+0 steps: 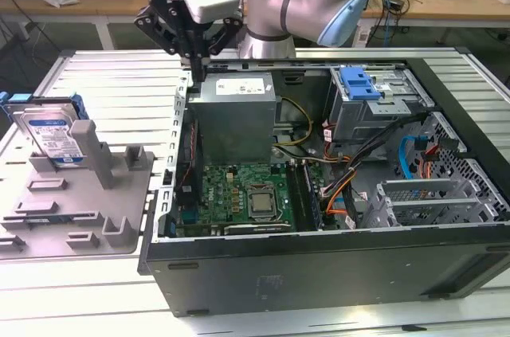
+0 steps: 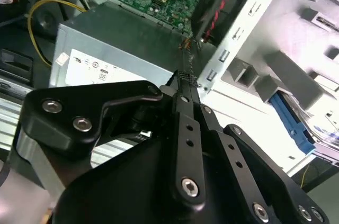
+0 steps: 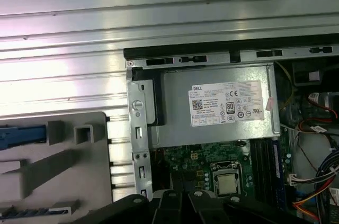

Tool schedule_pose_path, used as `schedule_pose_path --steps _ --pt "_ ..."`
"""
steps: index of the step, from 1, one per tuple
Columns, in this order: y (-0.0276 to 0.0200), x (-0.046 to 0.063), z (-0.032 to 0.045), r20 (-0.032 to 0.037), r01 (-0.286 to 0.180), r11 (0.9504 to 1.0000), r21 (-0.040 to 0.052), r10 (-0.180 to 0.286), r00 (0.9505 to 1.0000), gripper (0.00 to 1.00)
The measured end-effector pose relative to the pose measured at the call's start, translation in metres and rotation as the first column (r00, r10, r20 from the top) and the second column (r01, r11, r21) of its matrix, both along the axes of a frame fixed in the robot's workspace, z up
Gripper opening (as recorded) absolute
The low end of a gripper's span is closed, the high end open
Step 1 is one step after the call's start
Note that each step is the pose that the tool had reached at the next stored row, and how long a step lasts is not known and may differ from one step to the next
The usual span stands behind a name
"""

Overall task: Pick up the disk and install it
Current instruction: 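Reach for the disk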

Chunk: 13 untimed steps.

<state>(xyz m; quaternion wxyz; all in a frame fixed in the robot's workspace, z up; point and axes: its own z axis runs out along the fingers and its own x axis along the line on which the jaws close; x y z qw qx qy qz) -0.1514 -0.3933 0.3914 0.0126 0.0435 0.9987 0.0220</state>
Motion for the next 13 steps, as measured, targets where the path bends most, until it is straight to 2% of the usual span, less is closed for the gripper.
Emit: schedule_pose_path --steps 4,13 --pt "0.0029 -0.013 -0.0009 0.0 0.004 1.0 0.0 -0.004 1.0 0.11" --pt "0.0111 -0.055 -0.0047 0.0001 0.012 0.9999 0.0001 -0.012 0.9999 0.11"
